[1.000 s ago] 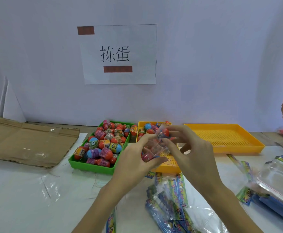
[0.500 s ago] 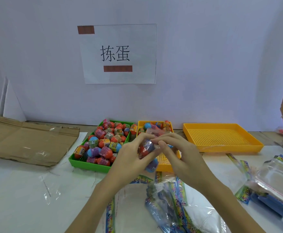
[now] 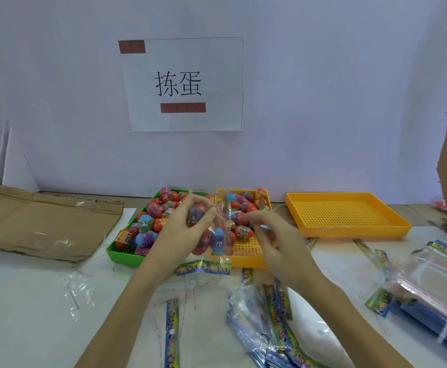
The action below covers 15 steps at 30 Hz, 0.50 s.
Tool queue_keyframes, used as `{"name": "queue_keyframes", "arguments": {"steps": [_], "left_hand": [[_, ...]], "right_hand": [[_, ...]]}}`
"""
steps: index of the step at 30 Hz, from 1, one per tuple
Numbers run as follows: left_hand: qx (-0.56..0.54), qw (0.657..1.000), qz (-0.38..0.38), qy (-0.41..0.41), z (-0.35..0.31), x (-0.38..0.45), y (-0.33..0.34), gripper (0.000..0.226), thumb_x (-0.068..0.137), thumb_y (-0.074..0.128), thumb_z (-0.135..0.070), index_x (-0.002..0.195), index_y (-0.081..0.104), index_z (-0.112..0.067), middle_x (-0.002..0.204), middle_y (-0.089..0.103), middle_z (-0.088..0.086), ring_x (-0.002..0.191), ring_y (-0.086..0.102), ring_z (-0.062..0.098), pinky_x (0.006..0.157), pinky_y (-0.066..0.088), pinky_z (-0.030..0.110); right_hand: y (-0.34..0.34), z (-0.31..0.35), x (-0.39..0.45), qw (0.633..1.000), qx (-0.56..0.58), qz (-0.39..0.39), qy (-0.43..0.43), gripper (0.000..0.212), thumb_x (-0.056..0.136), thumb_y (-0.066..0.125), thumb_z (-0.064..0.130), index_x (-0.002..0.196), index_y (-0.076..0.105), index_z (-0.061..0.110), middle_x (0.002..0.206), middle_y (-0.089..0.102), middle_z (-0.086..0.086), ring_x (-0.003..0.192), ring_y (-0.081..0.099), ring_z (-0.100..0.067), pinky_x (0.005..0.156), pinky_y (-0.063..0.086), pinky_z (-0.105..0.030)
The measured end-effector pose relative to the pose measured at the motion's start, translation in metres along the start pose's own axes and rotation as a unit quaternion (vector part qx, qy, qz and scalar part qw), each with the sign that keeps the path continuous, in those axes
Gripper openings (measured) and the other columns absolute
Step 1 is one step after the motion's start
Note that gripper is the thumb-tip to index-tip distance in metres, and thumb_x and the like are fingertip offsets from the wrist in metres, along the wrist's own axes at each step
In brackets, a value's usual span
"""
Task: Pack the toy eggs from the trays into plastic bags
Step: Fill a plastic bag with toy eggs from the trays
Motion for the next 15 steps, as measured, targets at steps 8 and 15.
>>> {"name": "queue_keyframes", "arguments": {"steps": [8,15], "left_hand": [[-0.058,0.994,-0.092,-0.024,0.006,-0.004,-0.011,0.029,0.082,0.084,-0.035,0.103,0.067,-0.025,0.078,0.075,0.004,0.063,0.07,0.027,0.054,0.059,0.031],[-0.067,0.995,-0.064,-0.041,0.008,-0.002,0.002,0.017,0.101,0.065,-0.034,0.107,0.064,-0.018,0.079,0.077,0.002,0.07,0.074,0.012,0.066,0.055,0.015]], "right_hand": [[0.056,-0.007,-0.006,0.965,-0.183,0.185,-0.038,0.036,0.111,0.038,0.033,0.14,0.058,0.03,0.154,0.045,0.016,0.143,0.036,-0.009,0.118,0.034,-0.033],[0.056,-0.014,-0.003,0.96,-0.224,0.166,-0.009,0.037,0.111,0.036,0.039,0.136,0.06,0.028,0.145,0.047,0.009,0.129,0.038,-0.012,0.104,0.038,-0.025]]}}
Point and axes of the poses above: each hand's wrist, its own x-axis towards the middle knuckle, its own y-axis out of the palm, z = x × y, the point moved 8 cm from there along x, towards the middle knuckle
